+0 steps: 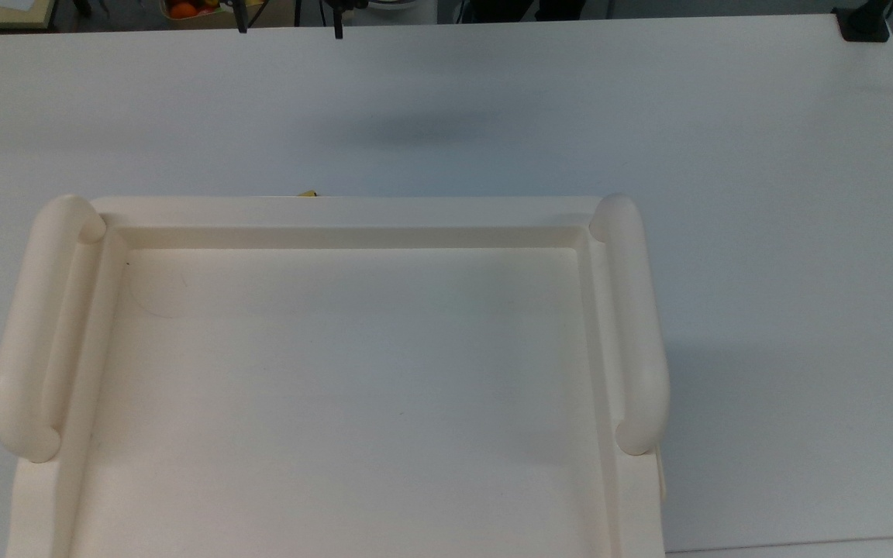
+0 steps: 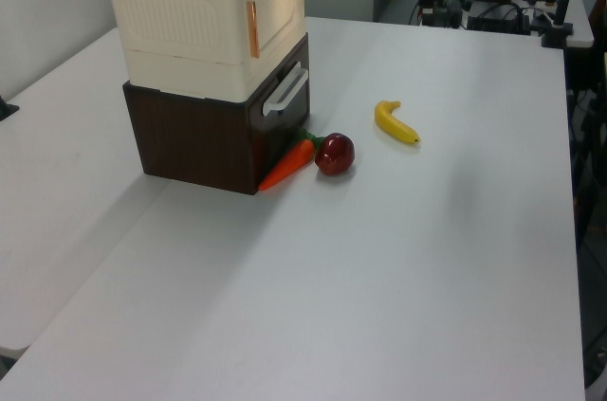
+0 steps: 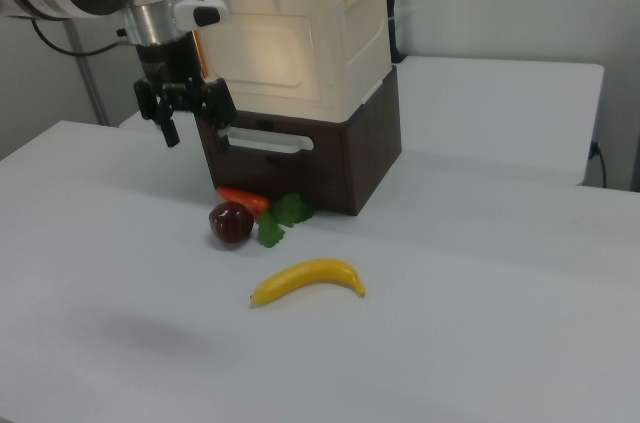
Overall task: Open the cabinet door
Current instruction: 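Raise the gripper and move it toward the cabinet door handle, then lower the open gripper onto the copper handle of the cream door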
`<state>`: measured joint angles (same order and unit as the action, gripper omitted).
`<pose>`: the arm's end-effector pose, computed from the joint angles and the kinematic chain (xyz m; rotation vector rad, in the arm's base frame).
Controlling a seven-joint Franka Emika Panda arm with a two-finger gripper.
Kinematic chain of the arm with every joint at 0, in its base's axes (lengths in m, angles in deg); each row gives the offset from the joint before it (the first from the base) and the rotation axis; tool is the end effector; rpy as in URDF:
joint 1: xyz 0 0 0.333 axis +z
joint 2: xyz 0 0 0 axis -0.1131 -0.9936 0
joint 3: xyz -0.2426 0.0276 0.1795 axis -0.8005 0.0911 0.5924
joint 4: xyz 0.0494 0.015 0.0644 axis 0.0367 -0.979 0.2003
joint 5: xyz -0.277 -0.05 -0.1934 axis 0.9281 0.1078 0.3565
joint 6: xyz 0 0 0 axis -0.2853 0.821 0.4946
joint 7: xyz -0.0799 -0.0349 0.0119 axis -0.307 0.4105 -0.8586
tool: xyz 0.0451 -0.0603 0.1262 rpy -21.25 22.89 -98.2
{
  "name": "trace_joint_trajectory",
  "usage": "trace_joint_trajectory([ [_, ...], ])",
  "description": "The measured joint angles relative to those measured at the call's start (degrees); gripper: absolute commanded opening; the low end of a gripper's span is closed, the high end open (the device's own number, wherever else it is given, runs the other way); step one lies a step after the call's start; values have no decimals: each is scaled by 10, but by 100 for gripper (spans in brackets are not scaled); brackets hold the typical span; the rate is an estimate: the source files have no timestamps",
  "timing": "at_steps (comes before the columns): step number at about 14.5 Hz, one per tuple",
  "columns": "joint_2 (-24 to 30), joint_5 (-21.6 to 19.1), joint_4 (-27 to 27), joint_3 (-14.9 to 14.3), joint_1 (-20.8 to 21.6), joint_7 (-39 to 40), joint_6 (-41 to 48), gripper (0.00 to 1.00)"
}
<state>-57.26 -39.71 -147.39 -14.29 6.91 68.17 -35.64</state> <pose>0.5241 -0.0069 0.5522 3.0588 0.1140 -0.0017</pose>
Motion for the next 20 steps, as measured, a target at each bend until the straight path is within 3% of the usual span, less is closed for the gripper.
trace_joint_trajectory([
  [8,-3,-9,26,2,55,-21,-102,100],
  [12,-38,-9,69,2,92,-34,-172,100],
  [20,-68,-9,81,2,99,-47,-286,100],
])
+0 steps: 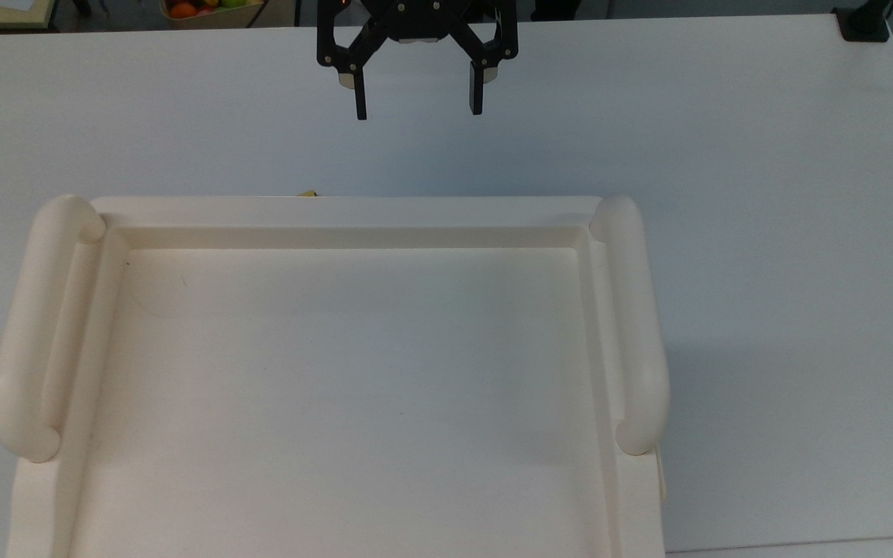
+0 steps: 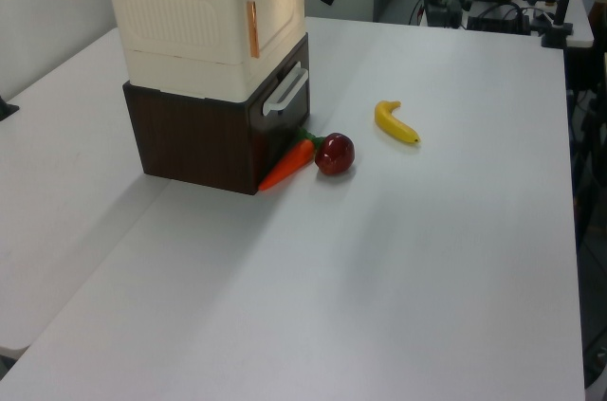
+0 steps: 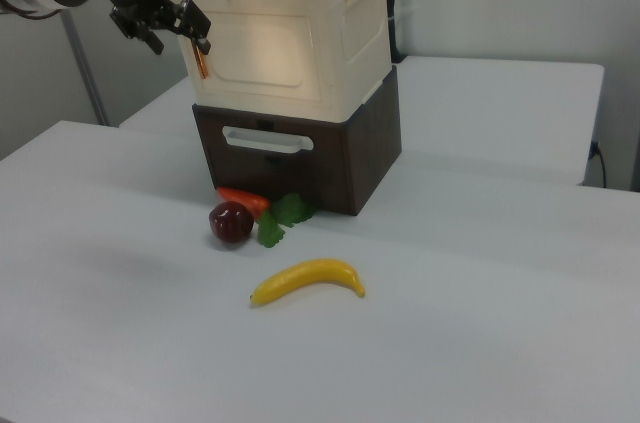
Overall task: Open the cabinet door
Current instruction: 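Lower the open gripper onto the copper handle of the cream door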
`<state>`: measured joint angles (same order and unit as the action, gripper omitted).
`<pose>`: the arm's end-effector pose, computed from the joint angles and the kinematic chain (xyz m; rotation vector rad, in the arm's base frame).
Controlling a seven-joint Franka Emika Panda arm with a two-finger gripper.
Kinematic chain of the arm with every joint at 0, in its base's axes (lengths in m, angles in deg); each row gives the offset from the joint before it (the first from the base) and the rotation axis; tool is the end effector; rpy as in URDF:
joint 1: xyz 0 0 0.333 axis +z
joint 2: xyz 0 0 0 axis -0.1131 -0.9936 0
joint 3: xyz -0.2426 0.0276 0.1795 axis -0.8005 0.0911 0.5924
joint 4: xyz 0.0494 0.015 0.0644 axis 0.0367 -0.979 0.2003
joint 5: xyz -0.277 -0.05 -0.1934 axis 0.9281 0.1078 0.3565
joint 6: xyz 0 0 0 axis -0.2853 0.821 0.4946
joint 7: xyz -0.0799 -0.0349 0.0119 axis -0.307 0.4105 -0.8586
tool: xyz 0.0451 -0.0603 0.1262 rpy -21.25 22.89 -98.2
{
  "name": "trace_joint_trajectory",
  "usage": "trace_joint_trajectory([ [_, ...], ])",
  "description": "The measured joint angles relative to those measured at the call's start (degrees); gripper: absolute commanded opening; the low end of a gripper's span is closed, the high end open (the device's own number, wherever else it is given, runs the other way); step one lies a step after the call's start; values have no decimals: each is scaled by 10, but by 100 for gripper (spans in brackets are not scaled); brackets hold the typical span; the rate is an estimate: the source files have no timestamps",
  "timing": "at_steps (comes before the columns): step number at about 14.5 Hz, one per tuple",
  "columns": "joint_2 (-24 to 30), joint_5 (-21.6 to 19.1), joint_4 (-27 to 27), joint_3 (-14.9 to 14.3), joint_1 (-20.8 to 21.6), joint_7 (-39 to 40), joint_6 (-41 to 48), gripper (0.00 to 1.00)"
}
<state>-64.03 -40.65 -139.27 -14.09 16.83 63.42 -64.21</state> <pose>0.6086 0.1087 0.6092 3.0135 0.2764 0.8158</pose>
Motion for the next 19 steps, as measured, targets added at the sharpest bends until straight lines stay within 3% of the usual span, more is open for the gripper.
trace_joint_trajectory([
  [7,-15,7,0,0,39,-1,-69,100],
  [11,-47,47,0,0,49,-59,-136,100],
  [14,-85,84,0,-2,48,-115,-190,94],
  [19,-127,93,18,-7,47,-143,-245,79],
])
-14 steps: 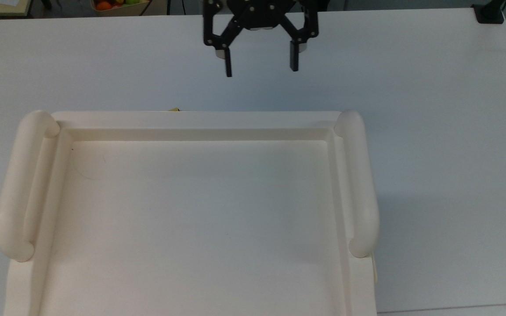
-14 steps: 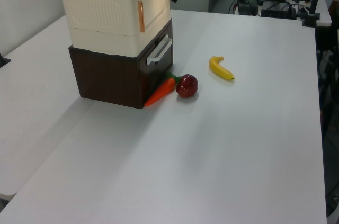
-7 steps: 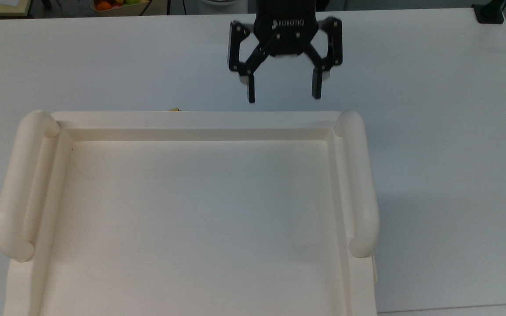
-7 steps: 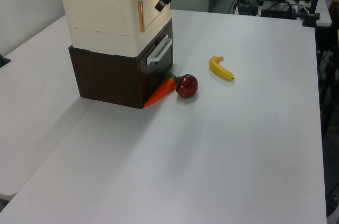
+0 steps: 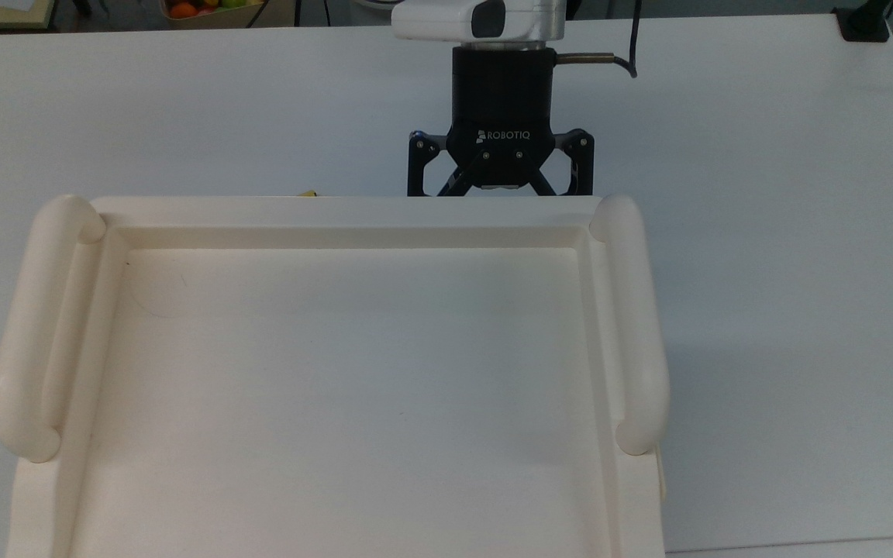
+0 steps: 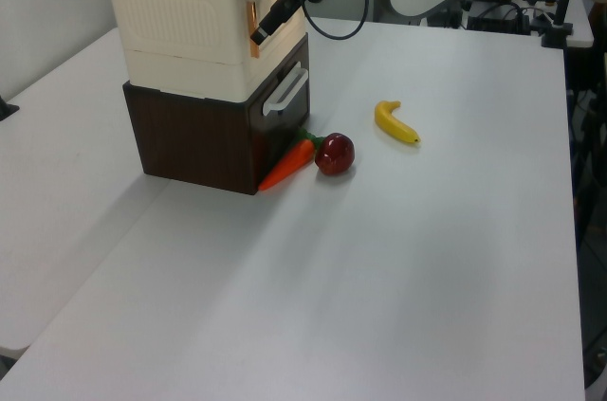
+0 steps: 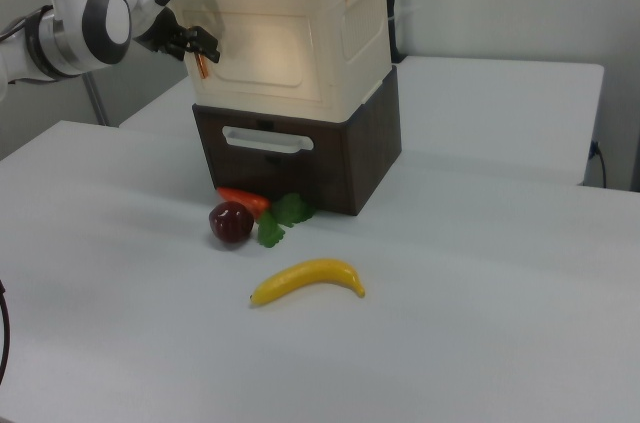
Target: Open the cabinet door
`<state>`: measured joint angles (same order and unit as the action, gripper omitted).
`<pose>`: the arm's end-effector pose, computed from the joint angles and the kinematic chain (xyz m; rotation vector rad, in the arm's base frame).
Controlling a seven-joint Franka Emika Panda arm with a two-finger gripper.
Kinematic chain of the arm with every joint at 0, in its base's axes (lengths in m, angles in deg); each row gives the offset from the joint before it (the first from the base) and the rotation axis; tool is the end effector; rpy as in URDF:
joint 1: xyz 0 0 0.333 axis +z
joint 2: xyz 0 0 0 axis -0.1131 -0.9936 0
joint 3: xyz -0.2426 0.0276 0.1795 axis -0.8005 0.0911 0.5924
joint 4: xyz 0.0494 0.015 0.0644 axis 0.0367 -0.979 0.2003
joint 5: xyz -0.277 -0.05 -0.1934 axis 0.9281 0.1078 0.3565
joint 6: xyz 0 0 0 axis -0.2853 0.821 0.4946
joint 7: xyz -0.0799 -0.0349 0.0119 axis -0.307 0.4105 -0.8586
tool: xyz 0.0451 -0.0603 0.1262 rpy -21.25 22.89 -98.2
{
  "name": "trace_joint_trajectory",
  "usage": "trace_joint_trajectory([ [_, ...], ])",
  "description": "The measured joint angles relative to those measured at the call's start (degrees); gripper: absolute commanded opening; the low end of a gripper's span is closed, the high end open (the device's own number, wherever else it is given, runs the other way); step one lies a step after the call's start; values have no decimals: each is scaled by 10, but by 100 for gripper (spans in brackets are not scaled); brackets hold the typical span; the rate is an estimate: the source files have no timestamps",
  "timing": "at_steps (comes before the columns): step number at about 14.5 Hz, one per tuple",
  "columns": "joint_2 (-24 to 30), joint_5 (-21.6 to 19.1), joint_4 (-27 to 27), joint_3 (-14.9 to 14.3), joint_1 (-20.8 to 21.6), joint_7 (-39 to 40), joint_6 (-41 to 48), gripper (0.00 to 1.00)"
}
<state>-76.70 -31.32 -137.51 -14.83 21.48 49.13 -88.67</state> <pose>0.6787 0.1747 0.5457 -2.8941 -0.1765 -1.1930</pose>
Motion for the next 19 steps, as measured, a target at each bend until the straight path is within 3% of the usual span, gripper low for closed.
trace_joint_trajectory([
  [2,-5,16,12,0,0,-5,0,68],
  [4,-5,38,15,0,1,-8,0,49],
  [8,-6,42,16,0,3,-11,0,28],
  [12,-6,42,16,5,4,-19,0,17],
  [19,-3,42,16,7,5,-44,6,13],
])
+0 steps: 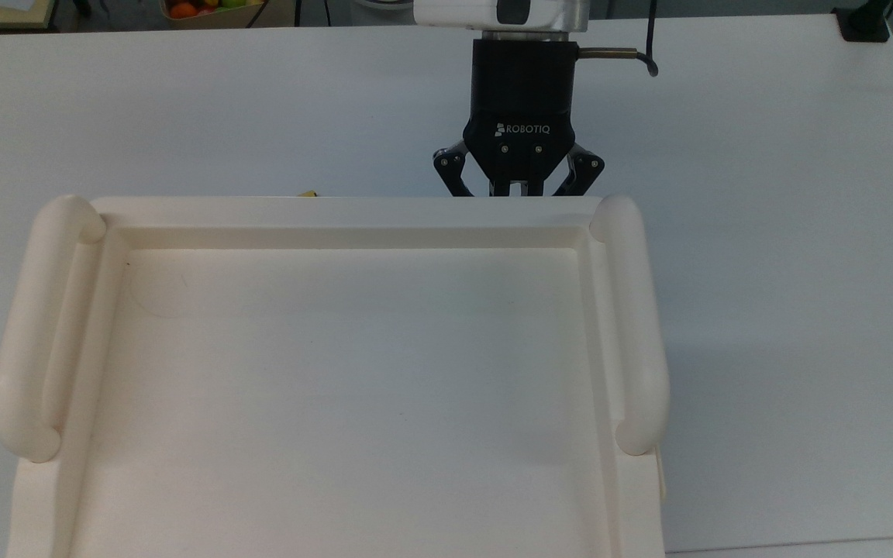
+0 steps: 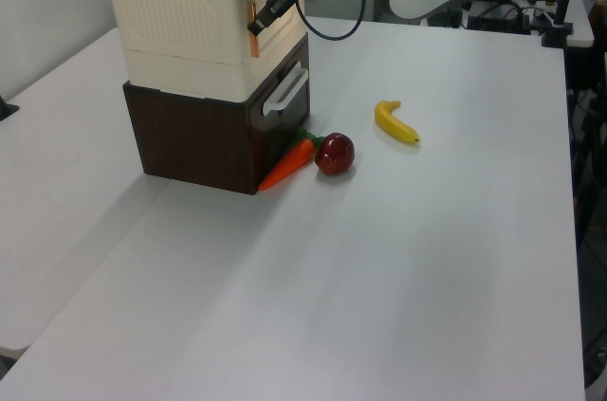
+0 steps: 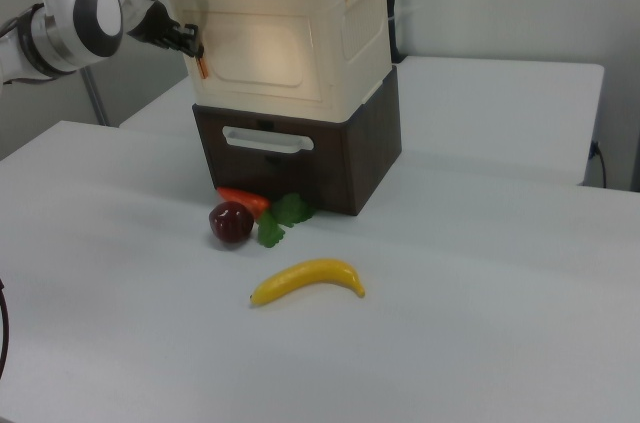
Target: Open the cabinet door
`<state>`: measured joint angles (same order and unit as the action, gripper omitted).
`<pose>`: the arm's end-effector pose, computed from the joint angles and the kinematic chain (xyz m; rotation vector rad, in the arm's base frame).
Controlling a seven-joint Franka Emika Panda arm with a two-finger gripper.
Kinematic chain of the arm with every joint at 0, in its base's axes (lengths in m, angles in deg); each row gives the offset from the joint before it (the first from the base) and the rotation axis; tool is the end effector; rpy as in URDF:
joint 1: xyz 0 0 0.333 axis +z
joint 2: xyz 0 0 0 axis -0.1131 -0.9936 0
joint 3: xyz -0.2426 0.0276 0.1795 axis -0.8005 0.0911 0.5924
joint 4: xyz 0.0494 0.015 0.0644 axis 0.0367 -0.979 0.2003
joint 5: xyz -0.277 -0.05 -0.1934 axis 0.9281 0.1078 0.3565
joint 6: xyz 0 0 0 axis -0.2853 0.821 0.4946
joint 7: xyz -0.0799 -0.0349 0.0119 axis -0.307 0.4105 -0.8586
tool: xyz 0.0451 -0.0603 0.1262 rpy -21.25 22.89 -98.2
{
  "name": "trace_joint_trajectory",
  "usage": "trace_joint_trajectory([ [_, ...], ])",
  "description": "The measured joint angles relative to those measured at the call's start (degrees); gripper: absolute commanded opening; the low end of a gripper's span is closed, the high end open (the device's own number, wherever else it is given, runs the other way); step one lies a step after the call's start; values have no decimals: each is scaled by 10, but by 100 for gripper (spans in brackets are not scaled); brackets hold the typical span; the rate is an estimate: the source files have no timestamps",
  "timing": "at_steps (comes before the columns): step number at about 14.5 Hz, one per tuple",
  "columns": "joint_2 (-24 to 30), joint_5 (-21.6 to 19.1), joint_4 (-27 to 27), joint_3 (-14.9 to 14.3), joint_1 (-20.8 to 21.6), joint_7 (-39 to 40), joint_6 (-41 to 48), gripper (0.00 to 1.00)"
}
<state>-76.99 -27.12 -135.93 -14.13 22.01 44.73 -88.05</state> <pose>0.6770 0.1868 0.5546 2.8762 0.1495 1.2289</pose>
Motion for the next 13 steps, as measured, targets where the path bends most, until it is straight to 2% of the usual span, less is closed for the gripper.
trace_joint_trajectory([
  [6,21,-2,-4,3,4,-10,65,14],
  [9,36,-11,-22,4,4,-10,75,55],
  [10,42,-18,-30,3,1,-10,99,58],
  [13,54,-41,-36,1,-6,-10,156,59],
])
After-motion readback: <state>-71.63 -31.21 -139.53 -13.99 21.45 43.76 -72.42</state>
